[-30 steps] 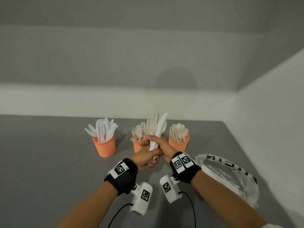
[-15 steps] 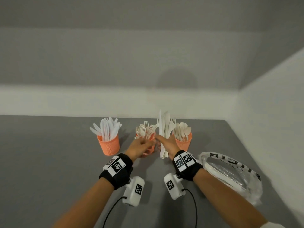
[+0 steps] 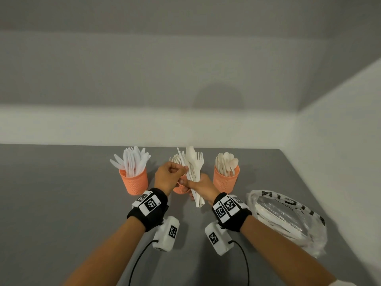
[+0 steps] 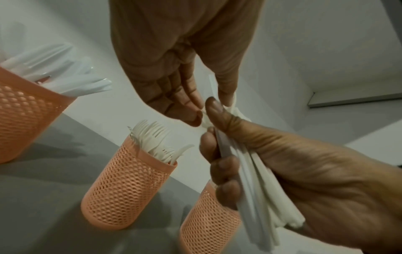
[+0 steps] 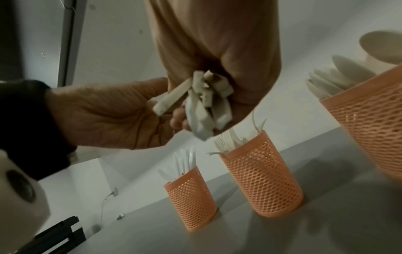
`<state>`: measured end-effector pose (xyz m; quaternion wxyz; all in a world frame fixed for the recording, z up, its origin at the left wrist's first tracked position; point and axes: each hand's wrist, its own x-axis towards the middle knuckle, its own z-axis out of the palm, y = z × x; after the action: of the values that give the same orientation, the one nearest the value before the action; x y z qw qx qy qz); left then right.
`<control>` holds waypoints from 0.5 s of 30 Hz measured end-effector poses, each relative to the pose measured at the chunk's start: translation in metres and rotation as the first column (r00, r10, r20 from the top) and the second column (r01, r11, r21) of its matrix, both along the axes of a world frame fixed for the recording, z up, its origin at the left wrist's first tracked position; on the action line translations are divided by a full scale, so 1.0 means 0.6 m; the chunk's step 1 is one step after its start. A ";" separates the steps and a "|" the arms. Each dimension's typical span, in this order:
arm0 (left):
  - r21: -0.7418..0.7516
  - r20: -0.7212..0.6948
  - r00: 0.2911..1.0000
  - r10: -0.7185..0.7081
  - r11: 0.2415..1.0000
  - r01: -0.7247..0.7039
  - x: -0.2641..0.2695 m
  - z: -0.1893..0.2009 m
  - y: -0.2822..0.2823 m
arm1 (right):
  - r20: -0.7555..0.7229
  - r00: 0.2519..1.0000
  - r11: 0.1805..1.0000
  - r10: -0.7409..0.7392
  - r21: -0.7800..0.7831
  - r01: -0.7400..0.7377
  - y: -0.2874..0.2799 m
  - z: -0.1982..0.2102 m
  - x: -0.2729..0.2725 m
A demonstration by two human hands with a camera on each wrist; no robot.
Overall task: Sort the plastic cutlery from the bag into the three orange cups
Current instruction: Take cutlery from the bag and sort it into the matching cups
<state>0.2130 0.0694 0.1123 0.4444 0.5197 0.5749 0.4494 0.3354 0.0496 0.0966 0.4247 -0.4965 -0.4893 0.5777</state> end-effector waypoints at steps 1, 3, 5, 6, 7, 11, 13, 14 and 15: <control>0.001 -0.010 1.000 0.009 1.000 -0.009 0.000 -0.001 0.003 | -0.027 1.000 1.000 0.011 0.003 -0.011 0.001 0.001 0.001; -0.013 -0.017 1.000 0.021 1.000 -0.021 0.000 -0.003 0.010 | -0.097 0.994 0.999 0.040 0.004 -0.040 0.000 0.005 0.002; -0.039 0.028 0.999 0.021 0.999 -0.020 -0.002 -0.004 0.016 | -0.110 0.992 0.998 0.063 -0.018 -0.065 -0.002 0.006 0.004; -0.058 0.069 0.997 0.017 0.998 -0.013 -0.003 -0.004 0.017 | -0.118 0.991 0.997 0.069 -0.037 -0.074 -0.003 0.005 0.005; -0.074 0.111 0.994 0.010 0.997 -0.002 -0.005 -0.005 0.019 | -0.138 0.988 0.995 0.070 -0.060 -0.078 -0.002 0.003 0.007; -0.104 0.168 0.986 -0.020 0.994 0.038 -0.005 -0.012 0.021 | -0.147 0.989 0.997 0.032 -0.066 -0.042 0.000 0.000 0.007; -0.111 0.178 0.984 -0.006 0.993 0.026 -0.003 -0.015 0.023 | -0.129 0.992 1.000 0.015 -0.026 -0.018 0.000 0.000 0.004; -0.116 0.177 0.984 0.004 0.993 0.017 -0.002 -0.015 0.024 | -0.136 0.991 1.000 0.010 -0.008 -0.011 0.002 -0.001 0.002; -0.115 0.175 0.984 0.015 0.993 0.005 -0.002 -0.017 0.028 | -0.141 0.990 1.000 0.008 0.005 -0.007 0.003 -0.001 0.001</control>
<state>0.2121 0.0860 0.1019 0.5212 0.4502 0.5598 0.4608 0.3362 0.0511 0.0961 0.4570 -0.4518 -0.4612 0.6118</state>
